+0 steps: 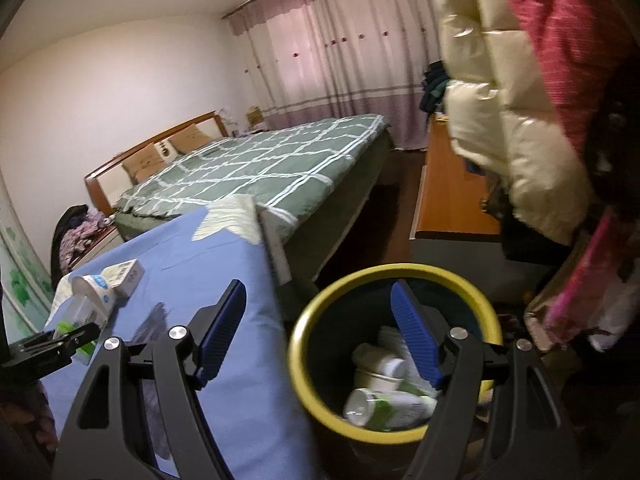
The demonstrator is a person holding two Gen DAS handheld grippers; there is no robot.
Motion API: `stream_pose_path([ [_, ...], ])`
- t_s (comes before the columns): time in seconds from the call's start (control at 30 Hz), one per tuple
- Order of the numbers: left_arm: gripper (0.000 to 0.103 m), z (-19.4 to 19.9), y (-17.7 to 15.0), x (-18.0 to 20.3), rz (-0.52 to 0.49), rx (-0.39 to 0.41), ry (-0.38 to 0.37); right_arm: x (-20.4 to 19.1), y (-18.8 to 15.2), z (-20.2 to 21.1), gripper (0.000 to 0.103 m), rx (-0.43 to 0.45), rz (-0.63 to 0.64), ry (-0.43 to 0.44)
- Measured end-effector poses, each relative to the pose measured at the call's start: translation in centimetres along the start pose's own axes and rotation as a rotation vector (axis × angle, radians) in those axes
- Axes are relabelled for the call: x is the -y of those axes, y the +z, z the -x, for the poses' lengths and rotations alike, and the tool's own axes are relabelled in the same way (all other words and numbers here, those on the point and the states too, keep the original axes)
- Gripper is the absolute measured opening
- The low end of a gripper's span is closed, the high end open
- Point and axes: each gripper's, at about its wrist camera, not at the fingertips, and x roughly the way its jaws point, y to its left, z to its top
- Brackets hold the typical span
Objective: Collect trash
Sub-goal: 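Carry the clear container over the bin and open the left gripper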
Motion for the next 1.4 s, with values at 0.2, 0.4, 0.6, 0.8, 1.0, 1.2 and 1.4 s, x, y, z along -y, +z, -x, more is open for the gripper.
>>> stream_pose_path([
  [0.2, 0.050, -1.9, 2.4, 8.4, -0.119, -0.019, -0.132, 3.6, -0.3, 1.5, 0.071, 0.016, -0.033, -0.075],
  [0.4, 0.050, -4.0, 3.5, 16.1, -0.211, -0.051, -0.244, 6.5, -0.6, 3.0, 0.071, 0.032, -0.067, -0.130],
  [0.6, 0.050, -7.1, 3.7, 22.2, -0.283, -0.102, -0.308, 8.3, -0.8, 4.3, 0.071, 0.047, -0.086, -0.181],
  [0.8, 0.053, -10.1, 3.4, 25.7, -0.312, -0.140, -0.326, 9.3, -0.8, 5.3, 0.071, 0.056, -0.101, -0.206],
  [1.0, 0.087, -8.7, 3.7, 24.4, -0.289, -0.061, -0.294, 8.8, -0.7, 5.4, 0.071, 0.057, -0.093, -0.196],
  [1.2, 0.093, -3.5, 3.7, 17.2, -0.179, 0.032, -0.228, 6.9, -0.8, 4.0, 0.071, 0.034, -0.074, -0.141],
  [1.4, 0.093, 2.2, 1.3, 6.9, -0.055, 0.106, -0.099, 2.5, -1.1, 1.7, 0.071, -0.011, -0.003, -0.056],
])
